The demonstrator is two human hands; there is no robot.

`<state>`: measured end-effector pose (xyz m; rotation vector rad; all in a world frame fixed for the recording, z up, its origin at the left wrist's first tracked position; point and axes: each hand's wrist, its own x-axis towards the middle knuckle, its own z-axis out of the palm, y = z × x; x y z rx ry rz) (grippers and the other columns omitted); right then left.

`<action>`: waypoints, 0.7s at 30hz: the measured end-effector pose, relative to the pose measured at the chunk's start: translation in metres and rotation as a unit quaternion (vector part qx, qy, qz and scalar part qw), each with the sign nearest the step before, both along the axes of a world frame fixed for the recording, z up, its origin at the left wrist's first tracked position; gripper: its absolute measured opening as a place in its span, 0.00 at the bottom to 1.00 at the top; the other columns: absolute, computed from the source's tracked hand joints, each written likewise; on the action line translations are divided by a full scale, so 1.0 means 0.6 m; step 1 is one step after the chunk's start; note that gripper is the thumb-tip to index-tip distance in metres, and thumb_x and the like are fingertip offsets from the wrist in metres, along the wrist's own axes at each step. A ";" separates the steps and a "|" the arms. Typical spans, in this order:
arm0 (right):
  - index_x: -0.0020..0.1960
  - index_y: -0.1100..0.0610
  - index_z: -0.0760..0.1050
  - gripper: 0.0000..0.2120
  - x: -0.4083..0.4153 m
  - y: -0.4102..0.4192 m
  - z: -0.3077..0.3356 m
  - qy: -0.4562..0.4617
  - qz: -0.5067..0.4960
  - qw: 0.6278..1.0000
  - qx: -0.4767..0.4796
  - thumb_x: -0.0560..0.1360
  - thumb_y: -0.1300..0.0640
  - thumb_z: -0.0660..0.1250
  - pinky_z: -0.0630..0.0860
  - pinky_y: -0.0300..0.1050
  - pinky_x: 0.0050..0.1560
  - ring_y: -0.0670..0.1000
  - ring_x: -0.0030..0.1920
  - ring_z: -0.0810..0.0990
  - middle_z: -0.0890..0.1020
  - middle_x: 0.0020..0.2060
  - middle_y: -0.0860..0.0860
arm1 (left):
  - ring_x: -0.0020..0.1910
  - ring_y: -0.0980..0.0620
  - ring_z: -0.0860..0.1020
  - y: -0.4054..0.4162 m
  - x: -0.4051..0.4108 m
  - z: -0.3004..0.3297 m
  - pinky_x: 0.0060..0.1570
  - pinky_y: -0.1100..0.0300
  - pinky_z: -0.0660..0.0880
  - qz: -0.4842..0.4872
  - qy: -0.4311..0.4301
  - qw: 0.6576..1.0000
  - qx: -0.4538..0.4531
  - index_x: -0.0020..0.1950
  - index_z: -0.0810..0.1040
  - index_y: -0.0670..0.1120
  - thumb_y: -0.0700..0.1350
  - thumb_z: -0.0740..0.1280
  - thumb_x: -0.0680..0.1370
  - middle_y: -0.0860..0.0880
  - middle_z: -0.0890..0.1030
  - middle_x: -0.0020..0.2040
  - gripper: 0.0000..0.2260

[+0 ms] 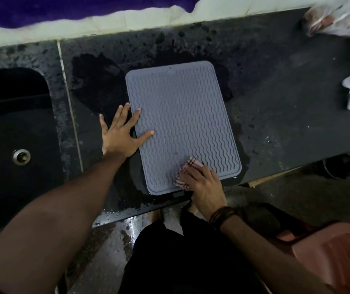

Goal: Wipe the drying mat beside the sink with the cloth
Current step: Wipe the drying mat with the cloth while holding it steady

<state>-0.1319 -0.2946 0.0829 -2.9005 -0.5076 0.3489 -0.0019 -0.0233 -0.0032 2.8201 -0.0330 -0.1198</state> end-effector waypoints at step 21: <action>0.59 0.50 0.78 0.26 -0.007 0.031 0.001 0.010 0.011 1.000 0.005 0.63 0.66 0.67 0.71 0.49 0.52 0.53 0.61 0.68 0.78 0.62 0.47 | 0.82 0.54 0.48 -0.002 -0.001 0.006 0.76 0.33 0.39 0.001 0.000 1.000 -0.003 0.81 0.56 0.63 0.79 0.52 0.74 0.53 0.53 0.83 0.39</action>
